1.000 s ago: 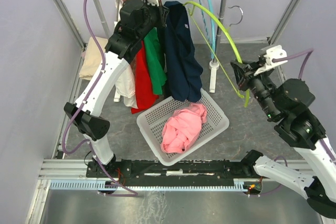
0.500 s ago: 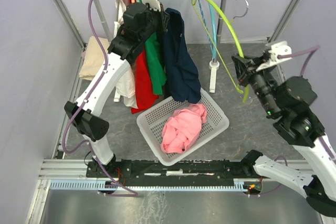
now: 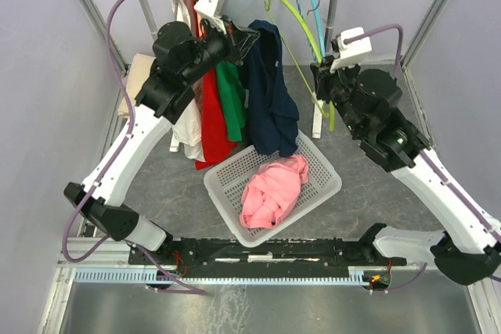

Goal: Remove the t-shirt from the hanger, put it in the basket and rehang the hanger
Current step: Remove the T-shirt from the hanger, then place the hanger on the clothesline.

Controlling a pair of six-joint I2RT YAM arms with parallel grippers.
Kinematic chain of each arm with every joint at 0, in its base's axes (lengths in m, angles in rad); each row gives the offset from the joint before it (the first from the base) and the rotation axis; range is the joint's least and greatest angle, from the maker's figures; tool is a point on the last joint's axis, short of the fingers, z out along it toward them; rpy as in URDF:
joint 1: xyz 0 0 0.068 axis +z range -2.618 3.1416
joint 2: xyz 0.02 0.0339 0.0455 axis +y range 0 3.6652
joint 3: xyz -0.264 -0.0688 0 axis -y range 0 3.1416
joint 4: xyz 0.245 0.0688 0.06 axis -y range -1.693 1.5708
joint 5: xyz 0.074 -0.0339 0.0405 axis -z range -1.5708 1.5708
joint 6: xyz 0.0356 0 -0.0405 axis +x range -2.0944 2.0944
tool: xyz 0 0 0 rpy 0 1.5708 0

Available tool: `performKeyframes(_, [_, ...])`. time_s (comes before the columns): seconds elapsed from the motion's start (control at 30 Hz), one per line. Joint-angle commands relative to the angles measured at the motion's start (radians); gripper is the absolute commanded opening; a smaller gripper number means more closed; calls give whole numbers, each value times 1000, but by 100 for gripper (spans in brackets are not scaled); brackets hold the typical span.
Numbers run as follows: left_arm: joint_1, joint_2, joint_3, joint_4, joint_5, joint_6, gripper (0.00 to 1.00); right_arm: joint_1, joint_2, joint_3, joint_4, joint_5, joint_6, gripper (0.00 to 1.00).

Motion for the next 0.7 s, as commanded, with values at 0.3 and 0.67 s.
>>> performKeyframes(0.3, [-47,-104,-61,41,128,-84,3,-2,226,238,194,78,-66,2])
performKeyframes(0.67, [-62,-179,-98,81,220,-107,3,-67,345,345,186,-1,-23,1])
